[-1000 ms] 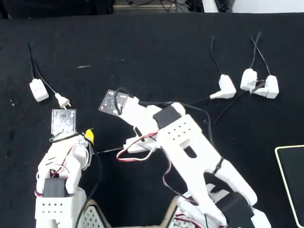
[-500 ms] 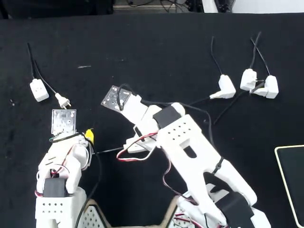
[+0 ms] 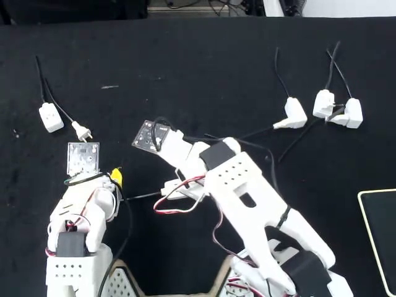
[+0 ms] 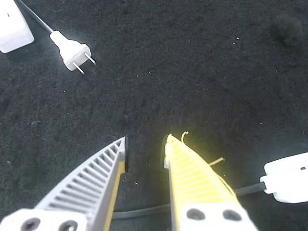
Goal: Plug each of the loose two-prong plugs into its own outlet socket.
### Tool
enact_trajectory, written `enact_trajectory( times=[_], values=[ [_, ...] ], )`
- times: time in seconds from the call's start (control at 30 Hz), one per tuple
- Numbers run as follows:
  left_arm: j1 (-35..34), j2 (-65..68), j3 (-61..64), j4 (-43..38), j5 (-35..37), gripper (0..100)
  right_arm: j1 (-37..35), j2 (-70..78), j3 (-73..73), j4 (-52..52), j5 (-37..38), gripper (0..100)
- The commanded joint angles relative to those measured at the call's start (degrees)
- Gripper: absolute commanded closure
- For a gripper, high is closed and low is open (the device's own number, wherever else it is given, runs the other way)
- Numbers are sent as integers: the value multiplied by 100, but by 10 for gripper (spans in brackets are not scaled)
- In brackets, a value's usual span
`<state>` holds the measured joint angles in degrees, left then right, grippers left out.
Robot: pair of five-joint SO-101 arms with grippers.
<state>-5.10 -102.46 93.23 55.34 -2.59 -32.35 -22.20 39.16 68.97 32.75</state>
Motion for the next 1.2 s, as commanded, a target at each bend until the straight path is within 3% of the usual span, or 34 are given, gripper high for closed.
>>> enact_trajectory(
  times=[0.0, 0.37, 0.63, 1.17],
  values=[
    [31, -44, -180, -70, 0, 855, -123, -4, -409, 62, -88, 988],
    [13, -44, -180, -62, 0, 855, -246, 4, -180, -53, -132, 988],
    [-4, -44, -180, -62, 0, 855, 501, -40, -198, -62, 114, 988],
    [-4, -44, -180, -70, 0, 855, 35, -4, -215, 79, 659, 988]
  ],
)
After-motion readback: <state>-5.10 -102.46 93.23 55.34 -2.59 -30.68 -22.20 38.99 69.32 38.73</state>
